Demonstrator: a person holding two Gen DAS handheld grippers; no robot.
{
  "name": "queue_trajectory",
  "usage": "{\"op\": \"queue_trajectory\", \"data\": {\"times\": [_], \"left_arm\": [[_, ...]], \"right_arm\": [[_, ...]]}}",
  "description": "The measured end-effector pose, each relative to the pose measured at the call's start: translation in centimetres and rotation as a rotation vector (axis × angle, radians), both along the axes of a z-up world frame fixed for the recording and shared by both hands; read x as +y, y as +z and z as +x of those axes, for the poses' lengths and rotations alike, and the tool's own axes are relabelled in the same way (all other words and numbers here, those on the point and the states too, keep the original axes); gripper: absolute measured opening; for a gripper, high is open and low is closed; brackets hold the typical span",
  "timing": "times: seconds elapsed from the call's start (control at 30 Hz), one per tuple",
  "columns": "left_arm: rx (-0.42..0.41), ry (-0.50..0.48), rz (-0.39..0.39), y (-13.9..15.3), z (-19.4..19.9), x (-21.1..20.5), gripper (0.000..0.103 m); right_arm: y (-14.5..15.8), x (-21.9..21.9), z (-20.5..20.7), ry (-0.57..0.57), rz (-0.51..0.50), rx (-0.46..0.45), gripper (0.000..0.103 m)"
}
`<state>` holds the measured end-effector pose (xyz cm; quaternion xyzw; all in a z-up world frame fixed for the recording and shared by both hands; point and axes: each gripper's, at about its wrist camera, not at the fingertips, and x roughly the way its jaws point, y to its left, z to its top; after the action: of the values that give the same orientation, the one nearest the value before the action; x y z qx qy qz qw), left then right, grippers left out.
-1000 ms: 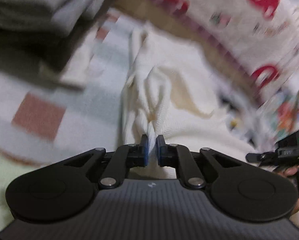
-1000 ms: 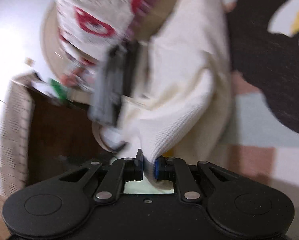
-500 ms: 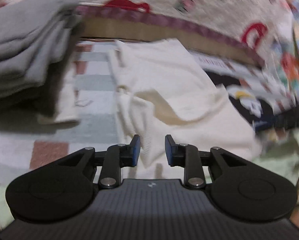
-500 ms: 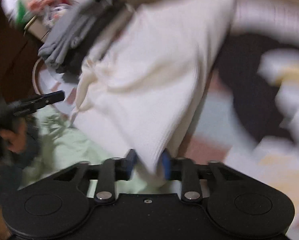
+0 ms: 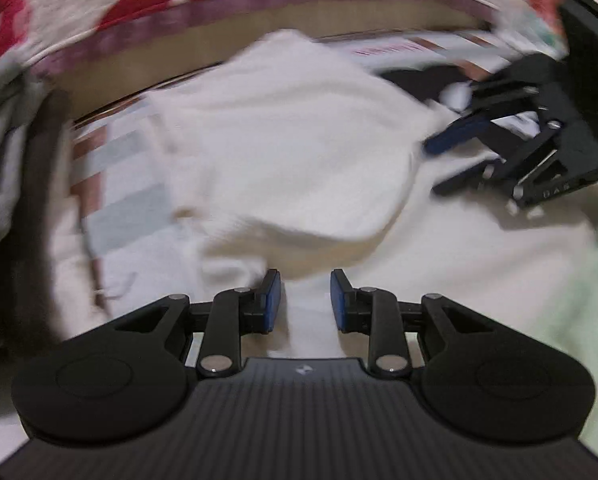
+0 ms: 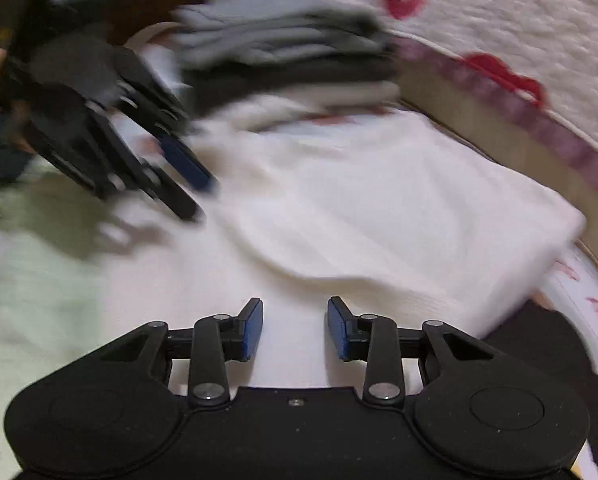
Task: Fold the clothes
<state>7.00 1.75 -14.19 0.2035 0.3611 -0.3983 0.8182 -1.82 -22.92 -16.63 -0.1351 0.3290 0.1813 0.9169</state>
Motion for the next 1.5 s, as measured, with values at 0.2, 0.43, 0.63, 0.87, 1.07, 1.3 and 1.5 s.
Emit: {"op": "queue_trajectory", "data": {"times": [0.2, 0.43, 0.63, 0.87, 1.07, 1.3, 1.5], "left_arm": [[-0.055, 0.16, -0.052, -0.2, 1.7, 1.5, 0.029], [0.095, 0.362, -0.173, -0.2, 4.0, 4.6, 0.048], [0.344, 0.309, -0.264, -1.6, 4.2, 5.1, 0.051], [-0.035, 0.417, -0.149, 0.2, 2.4, 3.5, 0.014], [0.041, 0.314, -0.236, 2.2, 0.3, 4.5, 0.023], [0.073, 0.317, -0.056, -1.4, 0.1, 2.9, 0.029], [0.077, 0.387, -0.196, 0.2, 3.6, 5.8, 0.028]], "right_arm": [[-0.1, -5.2, 1.1, -0.218, 0.09, -0.031, 0.05], [-0.4, -5.9, 2.3, -0.309, 0.279, 0.086, 0.052], [-2.4, -8.2, 2.6, -0.394, 0.569, 0.259, 0.055], [-4.0, -8.4, 2.5, -0.37, 0.639, 0.263, 0.024], [-4.4, -8.9, 2.7, -0.397, 0.695, 0.292, 0.025], [-4.4, -8.8, 2.6, -0.39, 0.684, 0.282, 0.027], [-4.5, -9.0, 2.4, -0.402, 0.702, 0.279, 0.028]]}}
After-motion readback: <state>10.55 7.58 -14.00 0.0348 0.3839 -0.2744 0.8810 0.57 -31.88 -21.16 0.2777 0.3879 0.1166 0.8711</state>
